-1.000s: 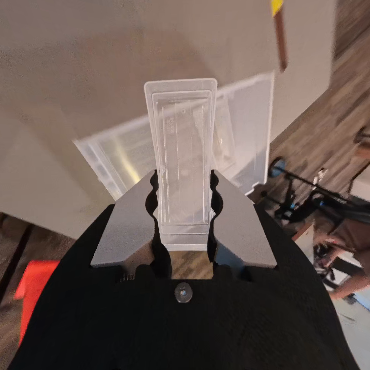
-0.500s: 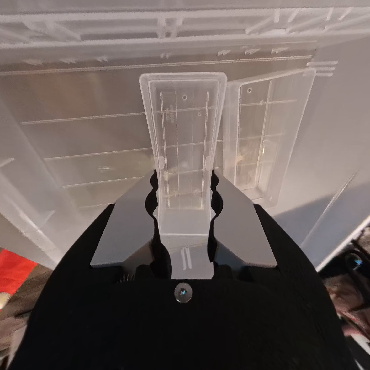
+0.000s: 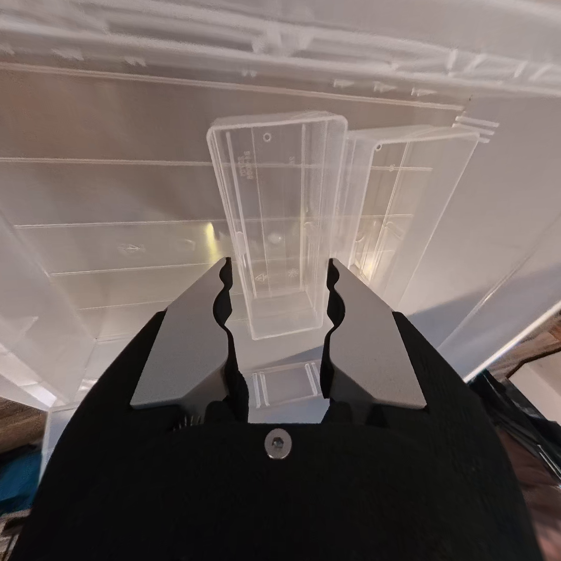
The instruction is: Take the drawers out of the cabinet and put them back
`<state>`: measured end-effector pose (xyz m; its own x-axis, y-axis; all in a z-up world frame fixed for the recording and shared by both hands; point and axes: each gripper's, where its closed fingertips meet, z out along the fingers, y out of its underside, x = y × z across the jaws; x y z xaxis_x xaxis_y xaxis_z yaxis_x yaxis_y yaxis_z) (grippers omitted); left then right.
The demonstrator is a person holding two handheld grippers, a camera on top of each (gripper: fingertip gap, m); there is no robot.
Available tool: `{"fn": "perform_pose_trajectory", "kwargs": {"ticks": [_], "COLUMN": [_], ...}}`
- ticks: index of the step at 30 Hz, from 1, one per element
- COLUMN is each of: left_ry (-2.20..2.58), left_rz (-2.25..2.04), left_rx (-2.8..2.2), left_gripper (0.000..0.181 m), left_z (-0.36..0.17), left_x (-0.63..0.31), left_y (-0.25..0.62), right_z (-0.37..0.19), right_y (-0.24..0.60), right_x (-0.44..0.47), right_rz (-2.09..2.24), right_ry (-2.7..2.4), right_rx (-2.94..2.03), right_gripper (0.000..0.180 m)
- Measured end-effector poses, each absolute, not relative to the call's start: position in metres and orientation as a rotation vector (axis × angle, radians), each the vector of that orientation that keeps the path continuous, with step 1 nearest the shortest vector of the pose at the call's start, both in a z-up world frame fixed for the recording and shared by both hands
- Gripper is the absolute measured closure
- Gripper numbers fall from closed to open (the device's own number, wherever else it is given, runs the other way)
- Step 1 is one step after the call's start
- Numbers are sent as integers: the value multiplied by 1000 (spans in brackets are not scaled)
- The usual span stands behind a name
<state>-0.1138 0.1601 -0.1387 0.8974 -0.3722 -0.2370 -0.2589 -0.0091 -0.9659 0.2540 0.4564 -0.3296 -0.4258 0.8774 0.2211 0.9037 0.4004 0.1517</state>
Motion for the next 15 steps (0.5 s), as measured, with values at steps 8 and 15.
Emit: {"fn": "perform_pose_trajectory", "kwargs": {"ticks": [8,15], "left_ry": [502,501], "left_rz": [-99,-101], "left_rx": [-1596,-1592], "left_gripper": [140,140], "left_z": [-139,-138], "left_x": [-114,-114], "left_y": [160,160], "right_z": [-321,-226], "right_y": [441,426], "right_x": [248,208], "right_rz": [-395,-169], "right_ry": [-2482,-1935], "right_rx": [-1629,-1617], "right_gripper": [107,108]}}
